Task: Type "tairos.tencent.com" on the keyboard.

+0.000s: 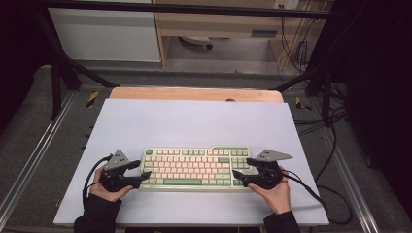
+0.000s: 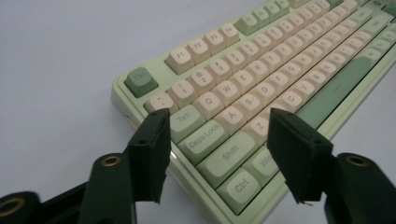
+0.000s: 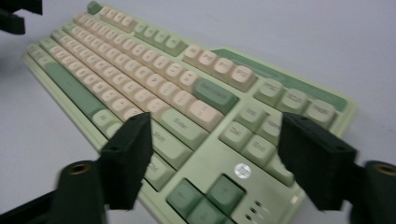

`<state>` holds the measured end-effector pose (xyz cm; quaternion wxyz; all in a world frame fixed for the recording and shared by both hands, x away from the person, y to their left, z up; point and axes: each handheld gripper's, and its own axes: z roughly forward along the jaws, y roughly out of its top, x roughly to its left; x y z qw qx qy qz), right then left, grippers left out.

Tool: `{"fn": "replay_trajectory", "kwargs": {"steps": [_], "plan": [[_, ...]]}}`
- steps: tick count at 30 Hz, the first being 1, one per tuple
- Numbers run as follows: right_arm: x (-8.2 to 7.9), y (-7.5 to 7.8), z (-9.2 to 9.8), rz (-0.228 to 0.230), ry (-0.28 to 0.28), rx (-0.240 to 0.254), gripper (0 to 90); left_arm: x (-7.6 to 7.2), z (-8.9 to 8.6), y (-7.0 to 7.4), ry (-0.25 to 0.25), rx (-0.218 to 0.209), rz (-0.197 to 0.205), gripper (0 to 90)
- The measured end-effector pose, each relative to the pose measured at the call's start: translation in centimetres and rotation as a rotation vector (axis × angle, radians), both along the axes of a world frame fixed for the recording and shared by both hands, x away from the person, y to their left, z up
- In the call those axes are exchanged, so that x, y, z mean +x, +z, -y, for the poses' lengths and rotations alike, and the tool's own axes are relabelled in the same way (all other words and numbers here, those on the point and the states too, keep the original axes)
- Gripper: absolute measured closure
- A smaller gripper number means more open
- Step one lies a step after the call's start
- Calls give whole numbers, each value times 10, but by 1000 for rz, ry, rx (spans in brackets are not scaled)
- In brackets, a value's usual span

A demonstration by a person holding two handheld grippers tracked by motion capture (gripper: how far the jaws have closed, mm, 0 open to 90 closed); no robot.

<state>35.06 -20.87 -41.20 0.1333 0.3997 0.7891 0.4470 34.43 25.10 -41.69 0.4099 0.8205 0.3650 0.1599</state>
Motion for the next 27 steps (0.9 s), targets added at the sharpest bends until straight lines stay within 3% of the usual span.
{"fn": "replay_trajectory", "kwargs": {"steps": [2, 5, 12, 14, 27], "plan": [[-2, -4, 10, 9, -14, -7, 166, 0, -2, -1, 2, 3, -2, 332], [-3, -11, 23, -32, -20, -6, 91, -1, -6, -3, -4, -7, -1, 264], [-12, -25, 45, -38, -15, -39, 34, -5, -11, -10, -30, 16, -15, 156], [-14, -27, 49, -53, -19, -26, 15, -5, -13, -12, -25, 20, -17, 127], [-18, -32, 53, -79, 5, -12, 4, -8, -20, -18, -22, 20, -36, 63]]}}
